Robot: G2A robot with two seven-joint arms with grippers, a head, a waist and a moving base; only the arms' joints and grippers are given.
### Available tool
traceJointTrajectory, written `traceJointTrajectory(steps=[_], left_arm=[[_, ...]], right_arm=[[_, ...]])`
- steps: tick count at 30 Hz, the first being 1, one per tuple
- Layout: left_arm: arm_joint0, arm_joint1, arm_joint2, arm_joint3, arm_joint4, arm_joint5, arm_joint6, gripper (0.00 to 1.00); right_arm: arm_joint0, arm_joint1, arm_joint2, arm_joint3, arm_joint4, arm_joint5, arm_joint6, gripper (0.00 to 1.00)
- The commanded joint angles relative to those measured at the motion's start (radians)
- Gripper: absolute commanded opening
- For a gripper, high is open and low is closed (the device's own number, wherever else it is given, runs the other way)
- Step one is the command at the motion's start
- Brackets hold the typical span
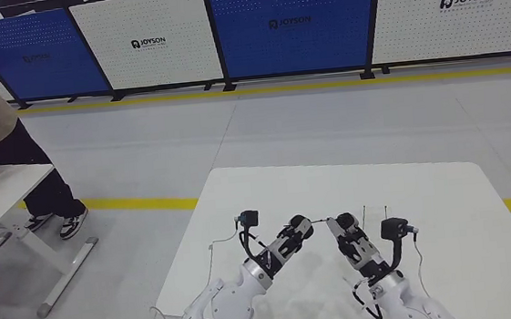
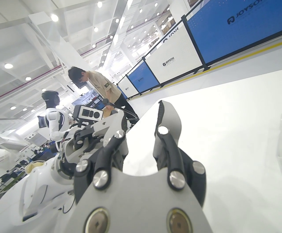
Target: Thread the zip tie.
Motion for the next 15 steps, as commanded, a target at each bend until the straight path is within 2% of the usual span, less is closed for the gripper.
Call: traceJointTrajectory(steps=[1,4,7,9,10,11,15], left_arm=[[-0.001,0.0,0.002,0.001,0.002,0.001,0.001,0.0],[-0.001,0.0,0.005,0.003,0.004,0.004,0.001,0.0],[-0.002,0.0,0.007,0.003,0.008,0.007,0.001,0.0],[-0.003,0.0,0.009,0.003,0.011,0.009,0.001,0.0],[-0.003,0.0,0.01,0.003,0.012,0.009,0.002,0.0],[-0.003,0.0,0.011,0.003,0.012,0.009,0.003,0.0],[-0.002,0.0,0.011,0.001,0.011,0.01,0.006,0.0]], right_arm=[[-0.004,0.0,0.003,-0.002,-0.003,-0.004,-0.008,0.31],[-0.011,0.001,0.008,-0.009,-0.007,-0.01,-0.016,0.31],[-0.016,0.001,0.013,-0.015,-0.004,-0.019,-0.014,0.27],[-0.018,0.001,0.015,-0.018,-0.004,-0.022,-0.014,0.22],[-0.018,0.001,0.017,-0.019,-0.003,-0.022,-0.015,0.14],[-0.019,0.001,0.018,-0.019,-0.002,-0.022,-0.017,0.0],[-0.019,0.0,0.019,-0.017,-0.005,-0.015,-0.021,0.0]])
